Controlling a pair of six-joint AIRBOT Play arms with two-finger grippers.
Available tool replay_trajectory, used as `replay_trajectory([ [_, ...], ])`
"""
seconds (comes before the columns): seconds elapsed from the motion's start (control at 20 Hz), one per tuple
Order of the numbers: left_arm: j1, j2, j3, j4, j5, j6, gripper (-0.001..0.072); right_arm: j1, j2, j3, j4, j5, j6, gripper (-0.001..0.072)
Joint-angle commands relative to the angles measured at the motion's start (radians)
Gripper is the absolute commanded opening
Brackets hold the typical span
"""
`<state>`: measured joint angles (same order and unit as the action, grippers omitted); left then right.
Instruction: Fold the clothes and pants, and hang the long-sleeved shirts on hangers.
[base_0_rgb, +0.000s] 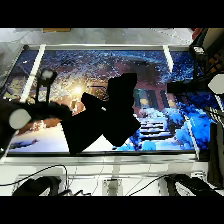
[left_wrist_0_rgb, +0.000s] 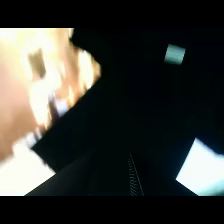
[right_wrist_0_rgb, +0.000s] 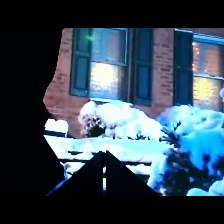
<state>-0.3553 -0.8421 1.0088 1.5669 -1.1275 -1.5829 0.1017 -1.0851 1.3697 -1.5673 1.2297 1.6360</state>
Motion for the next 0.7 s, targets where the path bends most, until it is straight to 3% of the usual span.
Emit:
replay_trajectory([
  [0.0, 0.007, 0.091, -0.209, 0.000, -0.023, -0.111, 0.0222, 0.001, 0.000, 0.000, 0.000, 0.000, 0.000, 0.0015],
  [0.15, 0.011, 0.209, -0.383, 0.000, -0.037, -0.206, 0.0222, 0.001, 0.000, 0.000, 0.001, 0.000, 0.000, 0.0015],
  [0.25, 0.010, 0.261, -0.460, -0.044, -0.054, -0.351, 0.0222, 0.001, 0.000, 0.000, 0.001, 0.000, 0.000, 0.0015],
  [0.3, 0.010, 0.278, -0.491, -0.107, -0.058, -0.378, 0.0222, 0.001, 0.000, 0.000, 0.001, 0.000, 0.000, 0.0015],
  [0.45, 0.010, 0.285, -0.562, -0.233, -0.044, -0.378, 0.0222, 0.001, 0.000, 0.000, 0.001, -0.021, -0.004, 0.0015],
  [0.65, 0.011, 0.285, -0.637, -0.251, -0.013, -0.377, 0.0222, 0.001, 0.000, -0.001, 0.001, -0.014, -0.037, 0.0014],
])
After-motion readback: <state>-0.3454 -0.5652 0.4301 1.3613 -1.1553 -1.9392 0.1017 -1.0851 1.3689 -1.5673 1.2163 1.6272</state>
